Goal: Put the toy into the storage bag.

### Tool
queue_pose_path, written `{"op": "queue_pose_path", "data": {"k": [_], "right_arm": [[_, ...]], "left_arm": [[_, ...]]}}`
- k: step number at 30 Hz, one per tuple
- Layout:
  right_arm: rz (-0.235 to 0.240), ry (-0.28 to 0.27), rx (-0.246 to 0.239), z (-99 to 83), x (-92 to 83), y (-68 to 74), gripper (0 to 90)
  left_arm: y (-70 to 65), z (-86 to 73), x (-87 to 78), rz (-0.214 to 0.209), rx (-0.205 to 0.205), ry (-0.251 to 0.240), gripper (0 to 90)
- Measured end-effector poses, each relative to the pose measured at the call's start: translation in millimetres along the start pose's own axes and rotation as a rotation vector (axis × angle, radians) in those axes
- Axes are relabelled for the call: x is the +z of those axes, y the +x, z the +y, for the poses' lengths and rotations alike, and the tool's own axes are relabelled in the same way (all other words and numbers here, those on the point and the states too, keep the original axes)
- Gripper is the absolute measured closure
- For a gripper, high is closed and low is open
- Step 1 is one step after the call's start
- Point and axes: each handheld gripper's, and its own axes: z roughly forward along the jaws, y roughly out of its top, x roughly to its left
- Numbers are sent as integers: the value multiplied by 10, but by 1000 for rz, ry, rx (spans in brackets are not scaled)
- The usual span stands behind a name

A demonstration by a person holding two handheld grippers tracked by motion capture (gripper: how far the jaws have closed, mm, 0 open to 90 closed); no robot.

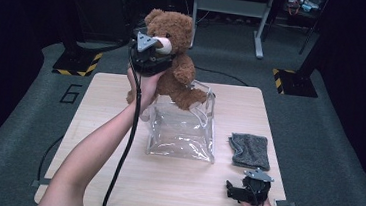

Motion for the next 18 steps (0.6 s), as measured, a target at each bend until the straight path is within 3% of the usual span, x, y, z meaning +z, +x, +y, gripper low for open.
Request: {"op": "queue_pose_path", "data": {"k": [5,8,14,18], "right_arm": [[1,-1,-3,1,2,-2,0],[0,1,-1,2,0,0,0],[-1,0,1,3,2,-1,0],[4,-3,5,13,1,-13,5]], "left_arm": [[-57,-69,33,-12,33,14,452],[-71,-123,61,-23,16,30,455],[-67,-201,100,-45,24,77,457],[-38,-203,101,-35,3,71,457]]}}
